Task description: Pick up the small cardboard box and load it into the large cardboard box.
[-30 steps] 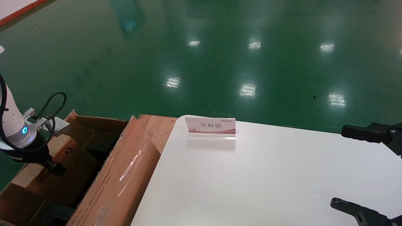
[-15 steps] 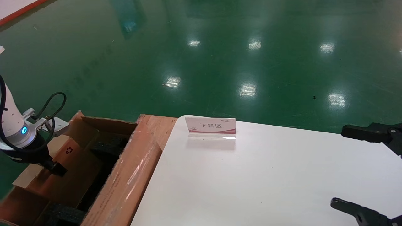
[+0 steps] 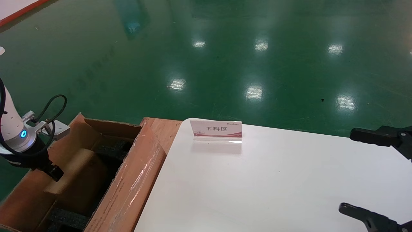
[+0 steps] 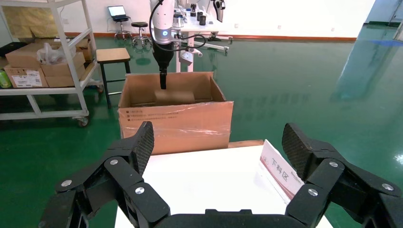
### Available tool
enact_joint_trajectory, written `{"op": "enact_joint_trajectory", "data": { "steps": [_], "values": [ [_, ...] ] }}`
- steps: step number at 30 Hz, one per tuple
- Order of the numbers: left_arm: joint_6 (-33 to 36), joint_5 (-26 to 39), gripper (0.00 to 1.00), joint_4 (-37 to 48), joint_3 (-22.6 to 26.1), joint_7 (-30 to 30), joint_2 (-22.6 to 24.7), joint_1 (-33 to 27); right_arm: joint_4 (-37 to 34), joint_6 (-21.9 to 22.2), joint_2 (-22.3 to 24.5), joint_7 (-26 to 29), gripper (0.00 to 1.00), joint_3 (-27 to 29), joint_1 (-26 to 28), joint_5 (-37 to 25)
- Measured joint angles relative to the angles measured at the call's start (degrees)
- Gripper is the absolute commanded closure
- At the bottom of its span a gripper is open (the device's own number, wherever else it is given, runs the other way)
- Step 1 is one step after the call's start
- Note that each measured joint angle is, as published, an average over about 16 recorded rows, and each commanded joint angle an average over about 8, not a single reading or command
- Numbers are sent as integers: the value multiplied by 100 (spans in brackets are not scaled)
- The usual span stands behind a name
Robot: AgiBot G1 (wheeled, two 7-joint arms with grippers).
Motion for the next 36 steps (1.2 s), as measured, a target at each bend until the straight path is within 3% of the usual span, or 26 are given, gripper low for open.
{"op": "enact_joint_trajectory", "data": {
  "steps": [13,22,29,36],
  "values": [
    [-591,421,0,-1155,-334,243,18,-833,-3,-1,0,-2,0,-3,2,2],
    [-1239,368,0,-1805,-747,559,-57,-1316,-4,0,1,-4,0,-4,3,2],
    [-1414,116,0,-1895,-1125,865,-3,-1253,-6,1,2,-5,0,-4,3,2],
    [-1193,-248,0,-1876,-1923,1362,16,-714,-8,0,2,-6,0,-5,4,3]
  ]
}}
